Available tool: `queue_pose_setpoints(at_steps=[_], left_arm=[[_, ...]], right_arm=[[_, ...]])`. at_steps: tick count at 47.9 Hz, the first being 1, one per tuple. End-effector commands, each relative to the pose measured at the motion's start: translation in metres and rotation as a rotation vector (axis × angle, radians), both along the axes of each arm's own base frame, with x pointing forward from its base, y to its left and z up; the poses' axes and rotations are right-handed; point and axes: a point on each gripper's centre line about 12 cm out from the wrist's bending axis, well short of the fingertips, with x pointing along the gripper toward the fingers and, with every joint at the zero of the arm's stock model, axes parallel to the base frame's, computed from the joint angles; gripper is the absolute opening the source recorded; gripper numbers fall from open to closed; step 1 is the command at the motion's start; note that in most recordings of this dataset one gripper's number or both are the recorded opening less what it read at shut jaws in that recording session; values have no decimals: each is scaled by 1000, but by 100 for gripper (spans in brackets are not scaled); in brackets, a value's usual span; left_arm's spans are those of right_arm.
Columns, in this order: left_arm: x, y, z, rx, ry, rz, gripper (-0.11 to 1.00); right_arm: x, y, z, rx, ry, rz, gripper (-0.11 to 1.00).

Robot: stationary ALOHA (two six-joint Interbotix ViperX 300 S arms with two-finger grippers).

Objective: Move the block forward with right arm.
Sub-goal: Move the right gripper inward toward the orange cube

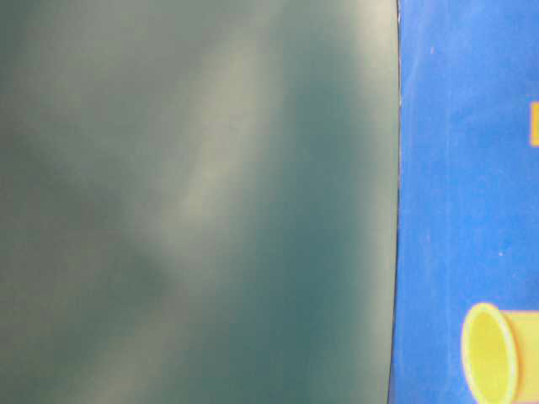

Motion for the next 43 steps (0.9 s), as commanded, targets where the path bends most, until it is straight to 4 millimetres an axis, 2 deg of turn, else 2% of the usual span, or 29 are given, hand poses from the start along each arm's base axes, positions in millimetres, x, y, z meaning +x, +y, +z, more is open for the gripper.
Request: queue_pose_setpoints(at_steps=[1, 6, 10, 22, 31, 43], left_arm=[[2, 0, 1, 3, 51, 0, 0], [2, 0, -3, 0, 140, 1, 11], [1, 0, 0, 1, 172, 2, 5], [-1, 0, 11, 1, 147, 2, 3], [-1, 0, 11, 0, 147, 2, 3], [-1, 0, 12, 0, 146, 2, 3]], right_arm=[[3, 1, 8, 8, -17, 3, 0], [11, 0, 9, 23, 64, 3, 1], [19, 1, 11, 48, 161, 2, 1], [49, -5, 18, 182, 414, -38, 1], [68, -16, 17, 302, 476, -102, 1], [79, -18, 9, 354, 509, -120, 1]])
